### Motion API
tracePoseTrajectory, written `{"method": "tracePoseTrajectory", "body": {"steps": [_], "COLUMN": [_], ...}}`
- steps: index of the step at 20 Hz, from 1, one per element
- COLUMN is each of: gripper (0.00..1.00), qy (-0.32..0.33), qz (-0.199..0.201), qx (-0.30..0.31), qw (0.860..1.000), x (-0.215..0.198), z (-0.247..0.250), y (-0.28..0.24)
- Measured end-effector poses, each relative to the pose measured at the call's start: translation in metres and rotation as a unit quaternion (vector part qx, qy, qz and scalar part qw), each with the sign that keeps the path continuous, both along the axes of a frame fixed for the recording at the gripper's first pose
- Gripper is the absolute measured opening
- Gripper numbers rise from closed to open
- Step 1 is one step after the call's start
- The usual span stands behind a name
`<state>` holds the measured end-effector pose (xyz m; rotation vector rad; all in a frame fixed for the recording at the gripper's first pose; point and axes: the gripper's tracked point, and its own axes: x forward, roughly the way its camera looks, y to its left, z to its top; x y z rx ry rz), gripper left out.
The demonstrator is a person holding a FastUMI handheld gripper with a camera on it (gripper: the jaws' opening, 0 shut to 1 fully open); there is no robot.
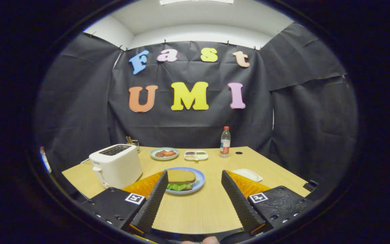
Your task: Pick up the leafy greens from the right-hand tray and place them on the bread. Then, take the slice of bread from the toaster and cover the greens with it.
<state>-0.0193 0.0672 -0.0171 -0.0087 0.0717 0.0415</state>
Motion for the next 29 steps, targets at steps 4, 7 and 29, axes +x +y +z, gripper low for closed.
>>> {"method": "tracePoseTrajectory", "body": {"steps": [4, 7, 29], "gripper": [0.96, 0.96, 0.95], "qy": [0.014, 0.023, 0.018], "qz": [0.012, 0.000, -0.015], "qx": [0.000, -0.020, 0.001], "qw": [1.000, 1.000, 1.000], "x": [-0.027, -0.038, -0.058], "z": [-0.006, -0.010, -0.006], "y": [0.017, 0.013, 0.002]}}
